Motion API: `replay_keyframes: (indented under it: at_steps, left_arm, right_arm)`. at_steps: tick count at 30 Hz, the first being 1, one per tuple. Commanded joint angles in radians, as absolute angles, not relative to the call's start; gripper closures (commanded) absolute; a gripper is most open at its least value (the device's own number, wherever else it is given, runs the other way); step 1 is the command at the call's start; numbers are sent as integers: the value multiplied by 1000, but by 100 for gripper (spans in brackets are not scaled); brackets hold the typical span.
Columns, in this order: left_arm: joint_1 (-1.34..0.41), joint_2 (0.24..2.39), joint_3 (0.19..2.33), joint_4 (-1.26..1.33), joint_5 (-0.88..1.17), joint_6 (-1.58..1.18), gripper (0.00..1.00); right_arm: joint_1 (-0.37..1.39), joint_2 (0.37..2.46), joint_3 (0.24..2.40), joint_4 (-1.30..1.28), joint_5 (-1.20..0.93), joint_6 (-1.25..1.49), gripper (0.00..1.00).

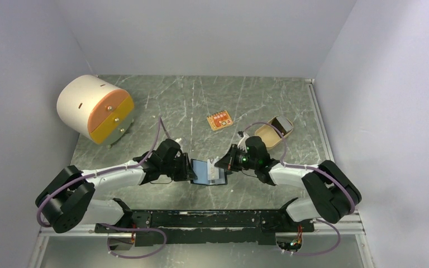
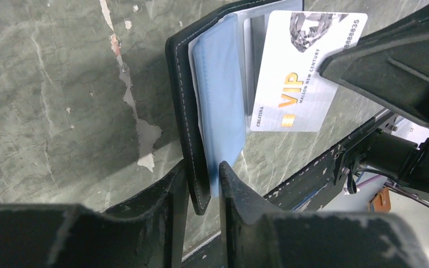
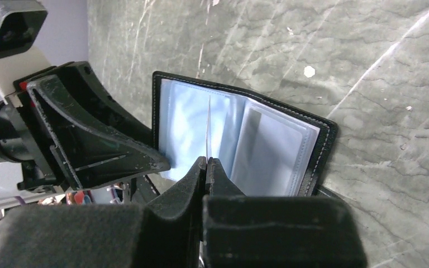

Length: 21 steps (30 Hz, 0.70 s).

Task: Put the credit cards into the card holder
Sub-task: Insert the credit card into the card holder.

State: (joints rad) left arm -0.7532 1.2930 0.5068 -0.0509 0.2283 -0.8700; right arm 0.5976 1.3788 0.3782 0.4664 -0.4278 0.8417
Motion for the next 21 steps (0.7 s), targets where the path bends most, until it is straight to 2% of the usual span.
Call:
replay_keyframes:
  at_steps: [1,4,7,16,19,21]
  left_arm:
    - [-745,1266,483,-43,213,-850,74]
    - [-746,1276,476,-35,218,-859,80]
    - [-745,1287,476,-28,231,-861,73]
    - [-745,1278,447,3,233,-863,67]
    - [-745,1279,446,-3,227,-862,68]
    - [-745,1281,444,-8,225,-861,72]
  right_arm:
    - [606,1414,382,520,-404,848,100]
    - [610,1429,379,526,-379,841,100]
    - [614,1440,362,549,-363,835,100]
    - [617,1479,330,644,-382,901,100]
    - [617,1489,313,689,-388,925,100]
    - [617,1499,298,728,-396,945,100]
